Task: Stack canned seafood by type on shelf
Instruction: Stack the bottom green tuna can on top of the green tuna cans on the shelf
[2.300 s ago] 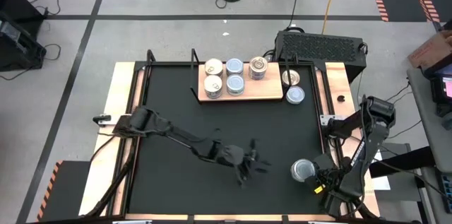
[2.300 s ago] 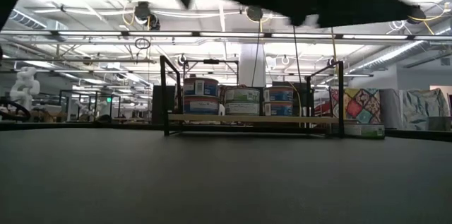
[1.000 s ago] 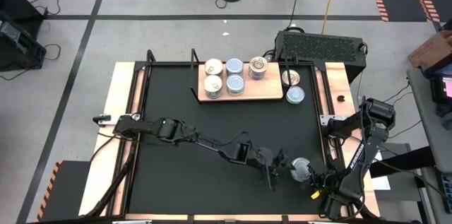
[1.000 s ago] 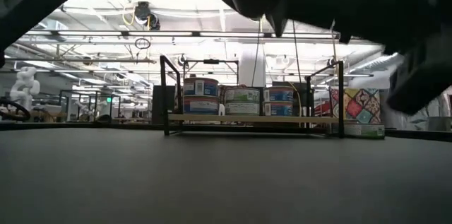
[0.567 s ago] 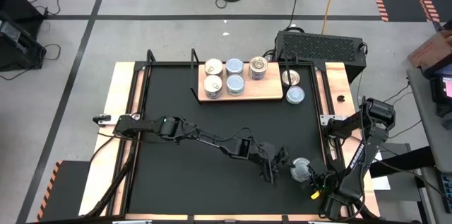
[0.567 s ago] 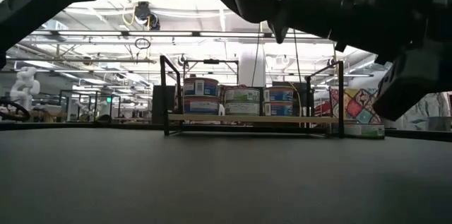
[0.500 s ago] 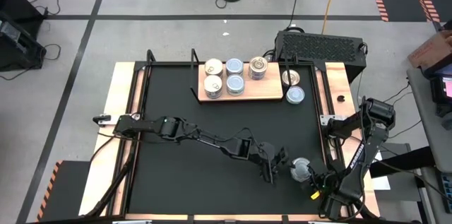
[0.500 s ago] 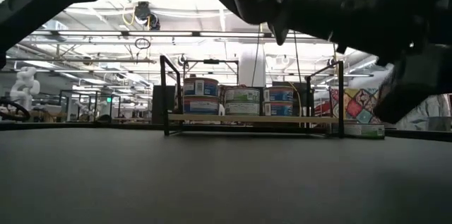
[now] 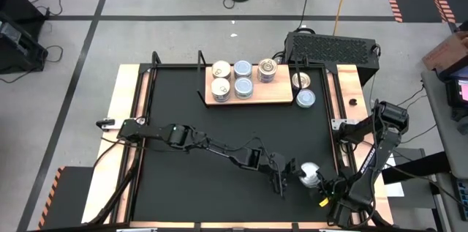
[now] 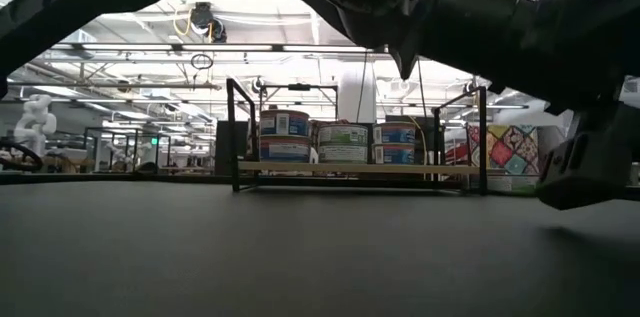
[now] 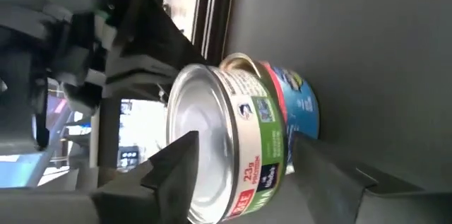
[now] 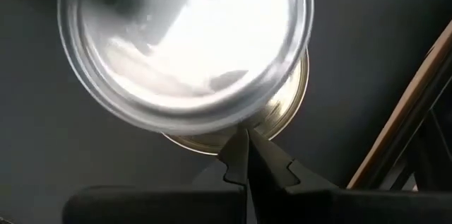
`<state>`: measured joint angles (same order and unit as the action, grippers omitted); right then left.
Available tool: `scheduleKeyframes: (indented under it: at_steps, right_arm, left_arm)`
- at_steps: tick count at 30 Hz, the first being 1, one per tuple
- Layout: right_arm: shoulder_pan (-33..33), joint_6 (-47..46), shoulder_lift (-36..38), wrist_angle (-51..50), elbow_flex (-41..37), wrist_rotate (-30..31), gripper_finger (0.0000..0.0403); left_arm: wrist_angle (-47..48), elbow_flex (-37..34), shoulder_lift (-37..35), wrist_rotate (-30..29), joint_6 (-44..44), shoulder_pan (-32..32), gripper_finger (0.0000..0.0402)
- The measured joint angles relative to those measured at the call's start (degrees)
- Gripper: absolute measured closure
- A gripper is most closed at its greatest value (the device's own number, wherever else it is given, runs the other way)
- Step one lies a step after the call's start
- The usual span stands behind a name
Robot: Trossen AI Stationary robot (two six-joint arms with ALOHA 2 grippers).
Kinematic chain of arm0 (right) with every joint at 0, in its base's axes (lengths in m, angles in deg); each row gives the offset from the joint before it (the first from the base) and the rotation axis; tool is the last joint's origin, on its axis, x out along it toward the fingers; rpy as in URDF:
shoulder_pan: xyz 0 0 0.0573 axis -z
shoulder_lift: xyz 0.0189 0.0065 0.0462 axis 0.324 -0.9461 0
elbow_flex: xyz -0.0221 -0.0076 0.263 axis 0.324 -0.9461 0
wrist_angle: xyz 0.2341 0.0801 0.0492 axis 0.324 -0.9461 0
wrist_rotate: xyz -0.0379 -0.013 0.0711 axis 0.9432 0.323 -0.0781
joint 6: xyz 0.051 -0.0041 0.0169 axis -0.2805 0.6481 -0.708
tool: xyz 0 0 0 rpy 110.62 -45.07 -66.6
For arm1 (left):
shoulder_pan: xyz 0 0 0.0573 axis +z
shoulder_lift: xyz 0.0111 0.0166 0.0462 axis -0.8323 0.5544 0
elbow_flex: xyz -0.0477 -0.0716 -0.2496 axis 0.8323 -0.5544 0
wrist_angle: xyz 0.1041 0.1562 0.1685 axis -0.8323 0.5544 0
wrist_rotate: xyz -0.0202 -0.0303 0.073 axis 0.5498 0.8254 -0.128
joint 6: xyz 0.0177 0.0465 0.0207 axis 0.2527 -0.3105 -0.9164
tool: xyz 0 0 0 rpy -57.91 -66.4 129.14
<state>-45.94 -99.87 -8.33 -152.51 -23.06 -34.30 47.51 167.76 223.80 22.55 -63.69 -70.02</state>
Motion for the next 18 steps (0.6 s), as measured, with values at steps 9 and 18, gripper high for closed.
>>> scheduleKeyframes:
  at_steps: [9, 18]
  right_arm:
    - [-0.01, 0.01, 0.00, 0.47, 0.00, -0.01, 0.0403]
    - [-0.01, 0.01, 0.00, 1.11, 0.00, 0.04, 0.0403]
  left_arm:
    - [0.03, 0.00, -0.02, -2.85, -1.47, 0.06, 0.0281]
    - [-0.09, 0.00, -0.22, -3.82, -1.83, 0.00, 0.0396]
